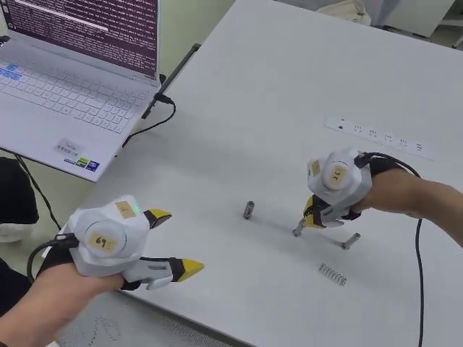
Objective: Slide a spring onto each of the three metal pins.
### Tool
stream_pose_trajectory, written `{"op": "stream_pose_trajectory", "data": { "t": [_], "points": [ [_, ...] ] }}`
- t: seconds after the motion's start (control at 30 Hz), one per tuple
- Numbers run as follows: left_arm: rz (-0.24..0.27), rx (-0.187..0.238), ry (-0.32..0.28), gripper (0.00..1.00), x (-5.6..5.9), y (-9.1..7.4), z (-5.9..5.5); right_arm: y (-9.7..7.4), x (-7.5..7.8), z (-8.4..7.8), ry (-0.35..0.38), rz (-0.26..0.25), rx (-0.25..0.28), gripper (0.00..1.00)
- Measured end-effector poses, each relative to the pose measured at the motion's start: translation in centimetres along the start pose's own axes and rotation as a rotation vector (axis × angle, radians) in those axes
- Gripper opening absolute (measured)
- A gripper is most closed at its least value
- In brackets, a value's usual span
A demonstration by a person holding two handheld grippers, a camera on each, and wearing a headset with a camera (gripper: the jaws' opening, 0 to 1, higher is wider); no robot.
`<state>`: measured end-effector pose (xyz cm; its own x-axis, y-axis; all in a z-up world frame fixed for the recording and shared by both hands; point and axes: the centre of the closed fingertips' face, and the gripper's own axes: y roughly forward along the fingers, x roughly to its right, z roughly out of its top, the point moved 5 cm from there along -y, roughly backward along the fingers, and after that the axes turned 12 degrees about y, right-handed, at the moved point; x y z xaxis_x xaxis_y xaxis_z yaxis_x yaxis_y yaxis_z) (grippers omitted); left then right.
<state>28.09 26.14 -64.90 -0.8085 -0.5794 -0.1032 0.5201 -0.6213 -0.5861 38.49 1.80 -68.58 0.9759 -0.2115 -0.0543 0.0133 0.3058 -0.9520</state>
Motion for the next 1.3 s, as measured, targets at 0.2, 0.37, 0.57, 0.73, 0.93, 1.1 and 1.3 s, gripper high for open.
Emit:
{"op": "stream_pose_trajectory", "data": {
  "t": [0.2,0.37,0.57,0.73,0.93,1.1,1.3],
  "points": [
    [0.002,0.003,0.001,0.60,-0.2,0.0,0.2,0.5,0.2,-0.2,-0.011,-0.001,-0.014,0.09],
    [0.005,0.006,-0.001,0.60,-0.3,0.0,0.3,0.9,0.2,-0.1,-0.019,0.001,-0.020,0.09],
    [0.006,0.005,-0.002,0.60,-0.3,0.1,0.3,1.5,0.3,-0.2,-0.027,0.002,-0.032,0.09],
    [0.008,0.002,-0.004,0.59,-0.4,0.0,0.2,2.2,0.4,-0.4,-0.040,0.004,-0.048,0.09],
    [0.011,-0.001,-0.008,0.59,-0.5,-0.1,0.1,2.8,0.4,-0.4,-0.059,0.002,-0.067,0.09],
    [0.011,0.001,-0.011,0.59,-0.6,-0.1,0.1,3.2,0.5,-0.5,-0.065,0.005,-0.075,0.09],
    [0.011,0.000,-0.013,0.59,-0.6,-0.1,0.0,3.5,0.4,-0.5,-0.070,0.008,-0.083,0.09]
  ]
}}
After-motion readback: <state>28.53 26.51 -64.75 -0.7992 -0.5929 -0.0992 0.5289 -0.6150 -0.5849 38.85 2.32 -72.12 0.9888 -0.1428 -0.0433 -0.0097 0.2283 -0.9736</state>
